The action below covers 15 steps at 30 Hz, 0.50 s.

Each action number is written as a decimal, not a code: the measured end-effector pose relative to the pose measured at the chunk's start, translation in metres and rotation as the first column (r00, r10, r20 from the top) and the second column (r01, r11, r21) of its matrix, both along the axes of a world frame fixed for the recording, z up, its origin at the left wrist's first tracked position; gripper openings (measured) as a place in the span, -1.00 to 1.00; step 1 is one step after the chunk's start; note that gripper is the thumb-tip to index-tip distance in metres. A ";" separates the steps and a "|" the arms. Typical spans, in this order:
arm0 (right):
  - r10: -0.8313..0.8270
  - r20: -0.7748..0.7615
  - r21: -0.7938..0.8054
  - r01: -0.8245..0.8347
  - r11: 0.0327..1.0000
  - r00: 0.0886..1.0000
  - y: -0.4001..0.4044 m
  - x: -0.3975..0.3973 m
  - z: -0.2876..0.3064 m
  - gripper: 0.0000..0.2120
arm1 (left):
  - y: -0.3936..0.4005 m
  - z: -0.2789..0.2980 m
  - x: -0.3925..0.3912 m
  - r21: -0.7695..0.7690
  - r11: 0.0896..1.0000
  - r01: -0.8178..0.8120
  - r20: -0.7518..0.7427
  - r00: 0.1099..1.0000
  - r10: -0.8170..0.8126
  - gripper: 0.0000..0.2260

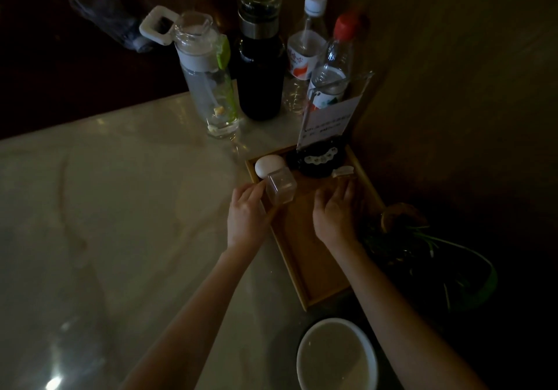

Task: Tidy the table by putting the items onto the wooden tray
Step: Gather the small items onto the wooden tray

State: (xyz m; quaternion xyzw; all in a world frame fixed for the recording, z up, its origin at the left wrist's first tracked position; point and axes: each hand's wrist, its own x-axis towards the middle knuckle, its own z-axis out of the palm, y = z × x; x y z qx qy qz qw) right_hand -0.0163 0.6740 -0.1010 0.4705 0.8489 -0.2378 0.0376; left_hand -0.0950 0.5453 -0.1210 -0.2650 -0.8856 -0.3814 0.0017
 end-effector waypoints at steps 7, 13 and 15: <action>0.012 0.024 0.015 -0.012 1.000 1.000 0.012 -0.008 0.003 -0.37 | 0.000 0.000 0.003 0.020 1.000 -0.001 -0.008 1.000 0.001 -0.54; 0.031 -0.036 0.037 -0.030 0.999 0.999 0.008 -0.005 0.008 -0.36 | -0.001 0.007 0.003 0.011 0.999 0.033 0.037 0.999 -0.034 -0.50; 0.089 -0.026 0.026 -0.088 0.996 0.996 0.006 -0.001 0.012 -0.39 | -0.005 0.009 0.000 -0.009 0.996 0.087 0.050 0.995 -0.086 -0.47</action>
